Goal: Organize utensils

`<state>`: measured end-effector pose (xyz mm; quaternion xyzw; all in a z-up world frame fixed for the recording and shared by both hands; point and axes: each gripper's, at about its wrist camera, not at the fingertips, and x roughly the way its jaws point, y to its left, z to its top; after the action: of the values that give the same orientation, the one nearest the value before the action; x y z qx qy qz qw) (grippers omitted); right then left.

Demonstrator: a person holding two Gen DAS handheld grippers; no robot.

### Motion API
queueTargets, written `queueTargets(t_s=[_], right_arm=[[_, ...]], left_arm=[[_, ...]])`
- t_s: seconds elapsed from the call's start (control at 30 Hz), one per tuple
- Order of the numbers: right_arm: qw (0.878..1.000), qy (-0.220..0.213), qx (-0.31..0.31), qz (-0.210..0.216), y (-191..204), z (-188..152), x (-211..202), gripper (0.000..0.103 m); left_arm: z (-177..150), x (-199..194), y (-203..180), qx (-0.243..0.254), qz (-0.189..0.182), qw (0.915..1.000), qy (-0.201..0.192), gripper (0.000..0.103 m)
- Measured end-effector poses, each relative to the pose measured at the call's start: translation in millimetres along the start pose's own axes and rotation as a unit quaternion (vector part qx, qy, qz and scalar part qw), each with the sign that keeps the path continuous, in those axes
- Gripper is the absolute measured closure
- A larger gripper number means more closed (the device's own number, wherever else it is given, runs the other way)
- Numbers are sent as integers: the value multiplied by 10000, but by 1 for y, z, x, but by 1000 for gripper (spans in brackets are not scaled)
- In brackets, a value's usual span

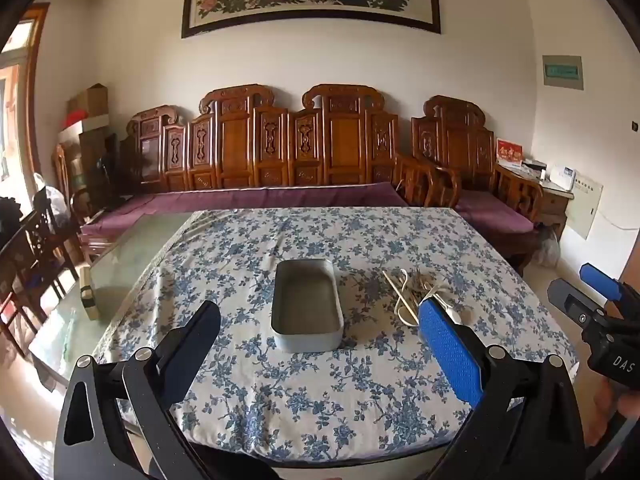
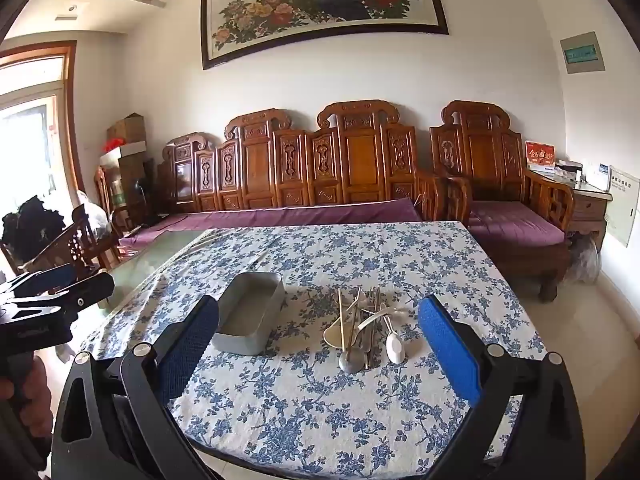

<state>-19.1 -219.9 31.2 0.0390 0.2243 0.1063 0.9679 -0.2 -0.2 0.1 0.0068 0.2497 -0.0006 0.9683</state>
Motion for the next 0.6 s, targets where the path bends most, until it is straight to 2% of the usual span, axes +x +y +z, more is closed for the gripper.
queueTargets(t_s=[0.6], right_arm=[[10000,9,6,0,3,0,-1,3]], left_arm=[[0,0,0,-15,-19,10000,-1,7]])
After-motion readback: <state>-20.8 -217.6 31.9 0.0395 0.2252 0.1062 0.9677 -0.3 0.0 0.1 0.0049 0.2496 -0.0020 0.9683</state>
